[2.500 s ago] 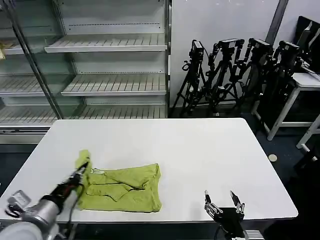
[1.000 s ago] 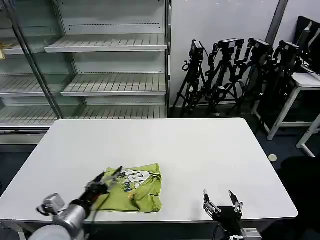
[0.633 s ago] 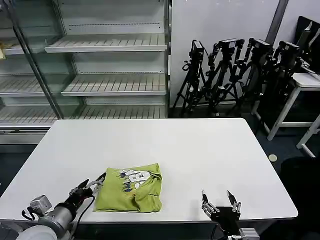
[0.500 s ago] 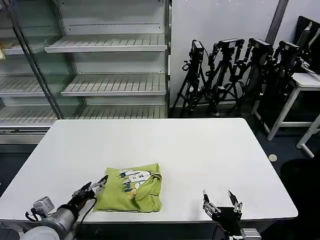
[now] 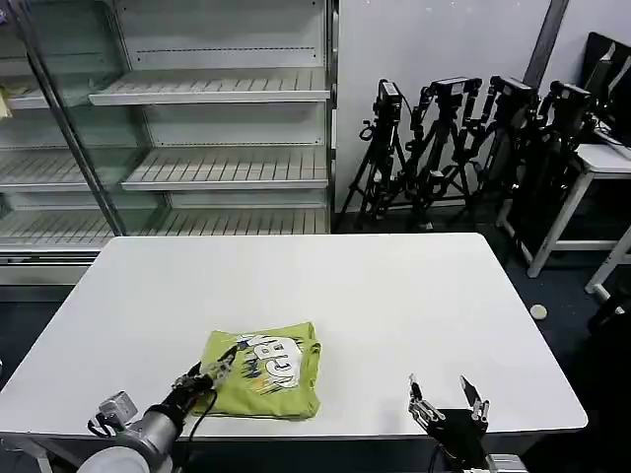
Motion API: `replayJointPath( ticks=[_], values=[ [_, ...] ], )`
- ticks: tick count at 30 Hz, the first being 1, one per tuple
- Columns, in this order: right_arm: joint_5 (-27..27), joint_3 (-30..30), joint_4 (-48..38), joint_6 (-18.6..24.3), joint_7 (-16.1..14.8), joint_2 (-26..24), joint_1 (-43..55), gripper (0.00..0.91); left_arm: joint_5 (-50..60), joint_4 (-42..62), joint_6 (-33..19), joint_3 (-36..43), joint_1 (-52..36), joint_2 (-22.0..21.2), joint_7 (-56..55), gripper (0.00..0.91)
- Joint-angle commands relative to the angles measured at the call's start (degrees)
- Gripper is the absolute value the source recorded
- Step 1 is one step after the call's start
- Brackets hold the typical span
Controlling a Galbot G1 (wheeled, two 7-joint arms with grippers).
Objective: Fold and organize the clothes.
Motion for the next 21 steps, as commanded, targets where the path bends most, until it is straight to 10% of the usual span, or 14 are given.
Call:
replayJointPath(
  ticks=[1,21],
  values=[
    [-0.24,0.28,0.49,0.0,0.05,0.49,-0.6,0.907,1.13,2.63,-2.84,2.98,-0.19,-1.45,1.99,0.03],
    [-0.68,0.1,1.76,0.28,0.1,0.82,-1.86,0.907,-8.5,0.4,-3.12,-1.65,0.57,-1.31,2.17,0.03]
  ],
)
